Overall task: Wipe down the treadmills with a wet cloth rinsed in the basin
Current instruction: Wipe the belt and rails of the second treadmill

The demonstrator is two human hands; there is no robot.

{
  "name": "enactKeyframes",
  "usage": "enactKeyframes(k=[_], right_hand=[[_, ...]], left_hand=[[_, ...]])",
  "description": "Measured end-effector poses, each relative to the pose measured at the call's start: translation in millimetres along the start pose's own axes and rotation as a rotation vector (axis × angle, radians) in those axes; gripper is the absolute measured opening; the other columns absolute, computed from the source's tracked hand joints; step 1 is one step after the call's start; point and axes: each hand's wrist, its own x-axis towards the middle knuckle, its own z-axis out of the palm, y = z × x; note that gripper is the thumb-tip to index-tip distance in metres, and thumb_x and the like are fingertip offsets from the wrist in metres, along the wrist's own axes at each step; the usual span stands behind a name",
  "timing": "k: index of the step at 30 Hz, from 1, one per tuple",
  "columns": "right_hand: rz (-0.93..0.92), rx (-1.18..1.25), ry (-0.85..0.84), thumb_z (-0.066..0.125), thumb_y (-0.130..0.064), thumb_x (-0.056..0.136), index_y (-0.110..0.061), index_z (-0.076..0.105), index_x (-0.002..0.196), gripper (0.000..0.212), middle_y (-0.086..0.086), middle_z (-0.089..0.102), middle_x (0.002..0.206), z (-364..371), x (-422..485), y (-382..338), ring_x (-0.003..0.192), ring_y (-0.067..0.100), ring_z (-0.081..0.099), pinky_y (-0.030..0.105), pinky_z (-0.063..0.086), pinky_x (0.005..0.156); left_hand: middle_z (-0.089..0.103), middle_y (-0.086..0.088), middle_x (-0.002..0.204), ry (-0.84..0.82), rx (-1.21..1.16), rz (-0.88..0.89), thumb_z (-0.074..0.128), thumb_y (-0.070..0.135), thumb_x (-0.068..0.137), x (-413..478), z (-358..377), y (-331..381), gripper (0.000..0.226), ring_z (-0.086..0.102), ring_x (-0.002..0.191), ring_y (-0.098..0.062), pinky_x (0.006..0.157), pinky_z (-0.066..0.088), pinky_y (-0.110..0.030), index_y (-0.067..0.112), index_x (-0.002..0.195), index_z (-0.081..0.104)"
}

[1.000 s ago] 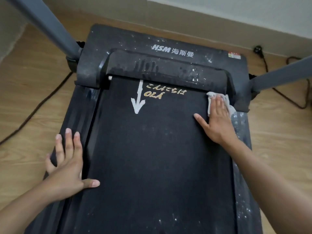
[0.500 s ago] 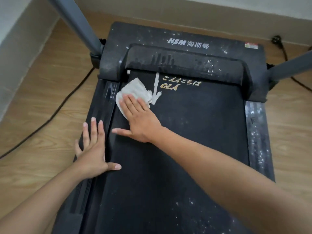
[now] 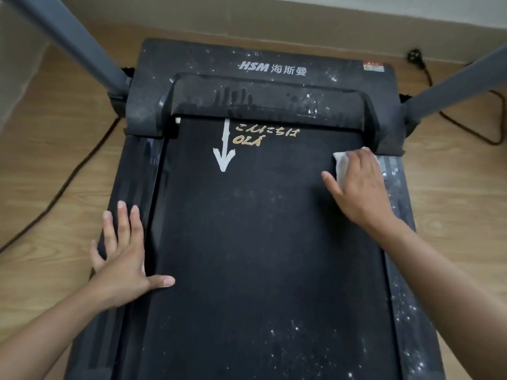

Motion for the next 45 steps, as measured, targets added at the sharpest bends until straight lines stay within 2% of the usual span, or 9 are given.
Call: enactKeyframes(k=[3,8,15,21,24,28,34,41,45], right_hand=[[0.102,0.013,-0.025,0.022,-0.086,0.096,0.002,0.009,0.165,0.113,0.023,0.001,0.174,16,3,-6,0.163,0.032,-0.006,0.045,-0.004,0.132],[0.163,0.082,-0.064,0.013,-0.098,0.083,0.002,-0.002,0.165,0.130,0.018,-0.010,0.175,29,-3,-76,0.162,0.026,-0.017,0.049,-0.006,0.131],[-0.451,0.082,-0.133,0.013,-0.090,0.090,0.000,0.001,0.166,0.118,0.017,-0.009,0.175,59,-31,-304,0.162,0.026,-0.017,0.046,-0.005,0.132],[-0.748,-0.055,-0.126,0.023,-0.081,0.100,-0.010,0.004,0.169,0.100,0.005,-0.004,0.177,54,-49,-218,0.163,0.020,-0.013,0.046,0.005,0.132],[-0.549,-0.061,-0.108,0.022,-0.081,0.100,-0.016,0.002,0.169,0.097,0.001,-0.006,0.177,42,-62,-119,0.162,0.018,-0.015,0.047,0.005,0.132],[0.015,0.003,-0.111,0.012,-0.086,0.095,-0.018,-0.006,0.169,0.102,0.000,-0.014,0.177,23,-89,-10,0.161,0.018,-0.022,0.046,-0.002,0.133],[0.313,0.121,-0.110,0.011,-0.093,0.088,-0.005,-0.008,0.166,0.120,0.013,-0.017,0.175,36,-86,-57,0.160,0.026,-0.026,0.051,-0.009,0.130],[-0.188,0.102,-0.113,0.016,-0.090,0.091,-0.002,0.002,0.167,0.117,0.016,-0.006,0.176,52,-69,-229,0.162,0.029,-0.017,0.052,-0.004,0.131],[-0.575,-0.059,-0.146,0.012,-0.072,0.104,-0.005,0.003,0.168,0.093,0.014,-0.007,0.176,66,-73,-296,0.162,0.030,-0.016,0.051,-0.005,0.130]], left_hand=[[-0.065,0.009,0.142,-0.010,-0.001,0.010,0.086,0.072,0.059,0,-1,1,0.166,-0.057,0.136,-0.021,0.123,-0.009,-0.063,0.024,0.146,-0.047],[-0.067,0.006,0.139,-0.032,-0.019,0.017,0.086,0.068,0.064,-2,-3,0,0.164,-0.060,0.133,-0.025,0.121,-0.010,-0.066,0.022,0.145,-0.049],[-0.064,0.009,0.143,0.026,-0.070,0.052,0.088,0.070,0.060,-3,0,-4,0.166,-0.057,0.136,-0.019,0.121,-0.012,-0.062,0.023,0.151,-0.042],[-0.039,0.020,0.162,0.177,-0.070,0.075,0.077,0.086,0.049,-5,9,-16,0.159,-0.036,0.150,-0.006,0.127,0.004,-0.054,0.031,0.162,-0.019],[-0.039,0.016,0.163,0.162,-0.019,0.109,0.062,0.097,0.049,-3,13,-20,0.156,-0.037,0.150,-0.009,0.127,-0.008,-0.053,0.027,0.161,-0.022],[-0.046,0.012,0.159,0.138,0.039,0.085,0.055,0.100,0.047,2,14,-19,0.159,-0.043,0.148,-0.014,0.127,-0.010,-0.054,0.023,0.158,-0.029],[-0.053,0.008,0.155,0.074,0.047,0.081,0.045,0.106,0.047,-4,6,-16,0.159,-0.048,0.144,-0.016,0.126,-0.013,-0.053,0.022,0.153,-0.038],[-0.069,0.000,0.137,-0.110,0.115,0.118,0.085,0.078,0.053,-11,-14,-9,0.174,-0.061,0.131,-0.027,0.119,-0.023,-0.057,0.018,0.140,-0.053],[-0.070,-0.003,0.135,-0.161,0.190,0.113,0.095,0.067,0.047,-10,-18,-8,0.182,-0.061,0.130,-0.030,0.120,-0.022,-0.056,0.017,0.137,-0.056]])
